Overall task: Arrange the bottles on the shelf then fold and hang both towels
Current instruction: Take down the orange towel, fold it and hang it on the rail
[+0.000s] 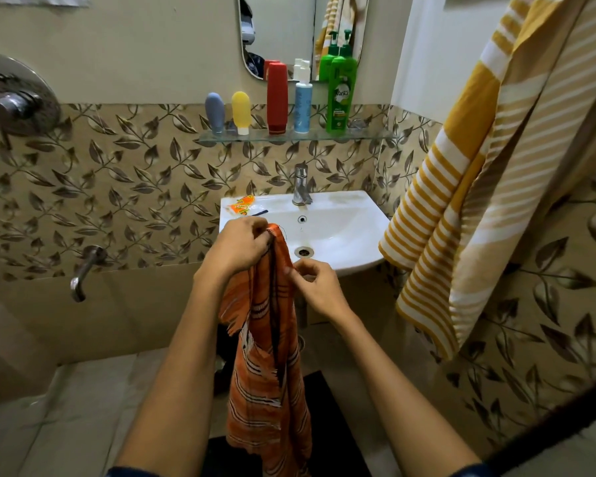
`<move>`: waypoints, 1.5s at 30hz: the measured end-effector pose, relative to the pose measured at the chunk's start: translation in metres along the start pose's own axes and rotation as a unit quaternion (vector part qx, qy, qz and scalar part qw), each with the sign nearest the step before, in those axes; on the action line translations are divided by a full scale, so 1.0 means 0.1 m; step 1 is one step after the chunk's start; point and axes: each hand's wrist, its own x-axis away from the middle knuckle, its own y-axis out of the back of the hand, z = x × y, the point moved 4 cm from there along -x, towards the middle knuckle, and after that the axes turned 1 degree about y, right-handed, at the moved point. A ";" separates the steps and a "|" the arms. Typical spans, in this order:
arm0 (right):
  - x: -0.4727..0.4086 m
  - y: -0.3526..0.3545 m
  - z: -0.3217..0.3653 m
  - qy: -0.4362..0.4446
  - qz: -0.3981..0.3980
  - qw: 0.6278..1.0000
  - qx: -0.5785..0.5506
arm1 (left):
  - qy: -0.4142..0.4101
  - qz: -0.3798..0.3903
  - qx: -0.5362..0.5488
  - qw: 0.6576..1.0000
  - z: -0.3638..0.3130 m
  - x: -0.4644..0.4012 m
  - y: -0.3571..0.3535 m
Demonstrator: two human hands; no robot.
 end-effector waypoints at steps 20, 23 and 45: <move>-0.02 0.01 0.21 0.041 0.153 0.987 -0.002 | -0.061 0.076 0.054 0.994 -0.11 0.09 0.08; 0.17 -0.03 -0.01 0.042 0.164 0.985 -0.018 | -0.057 -0.025 0.074 0.995 -0.12 0.06 0.19; -0.05 0.07 0.22 0.069 0.118 0.990 0.032 | 0.000 0.238 0.016 0.971 0.07 0.17 -0.26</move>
